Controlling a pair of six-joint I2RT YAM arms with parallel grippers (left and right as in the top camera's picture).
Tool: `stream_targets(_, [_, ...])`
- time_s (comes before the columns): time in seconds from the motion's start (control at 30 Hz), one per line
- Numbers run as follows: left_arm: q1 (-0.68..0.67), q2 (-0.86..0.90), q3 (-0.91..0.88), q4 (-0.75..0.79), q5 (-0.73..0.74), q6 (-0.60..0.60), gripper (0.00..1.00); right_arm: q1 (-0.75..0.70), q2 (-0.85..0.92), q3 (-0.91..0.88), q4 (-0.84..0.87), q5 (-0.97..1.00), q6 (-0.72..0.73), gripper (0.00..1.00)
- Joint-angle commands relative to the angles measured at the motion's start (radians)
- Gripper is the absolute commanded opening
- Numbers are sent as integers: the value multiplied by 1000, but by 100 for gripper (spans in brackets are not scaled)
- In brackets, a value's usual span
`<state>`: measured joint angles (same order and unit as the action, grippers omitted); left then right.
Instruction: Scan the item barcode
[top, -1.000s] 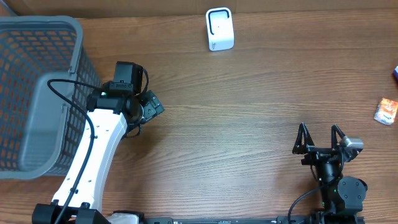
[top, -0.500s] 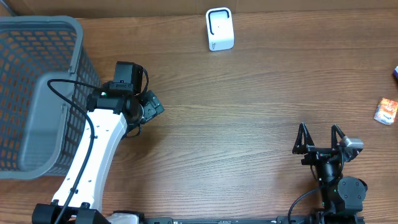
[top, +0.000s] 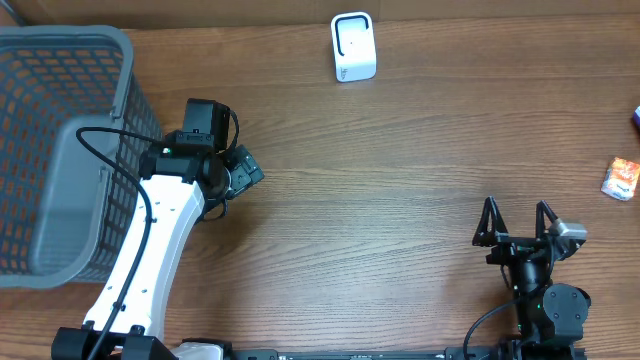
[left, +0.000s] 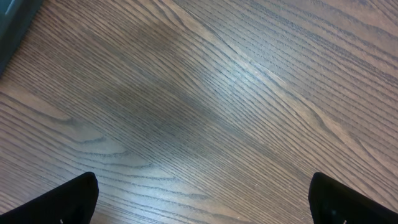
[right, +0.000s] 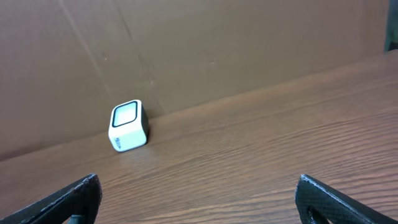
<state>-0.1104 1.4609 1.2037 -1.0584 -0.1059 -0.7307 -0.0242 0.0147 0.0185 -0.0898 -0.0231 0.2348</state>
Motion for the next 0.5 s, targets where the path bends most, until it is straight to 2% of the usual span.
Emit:
stream_targets(0.0, [-1,4,5,0,-2,-10,100,5,-12,-10,6,34,-38,100])
stream_targets(0.17, [-1,4,5,0,-2,-10,100,5,-12,-10,6,34,-263,100])
stream_targets(0.47, [-1,3,5,0,-2,-10,100,5,-12,-10,6,29,-277,100])
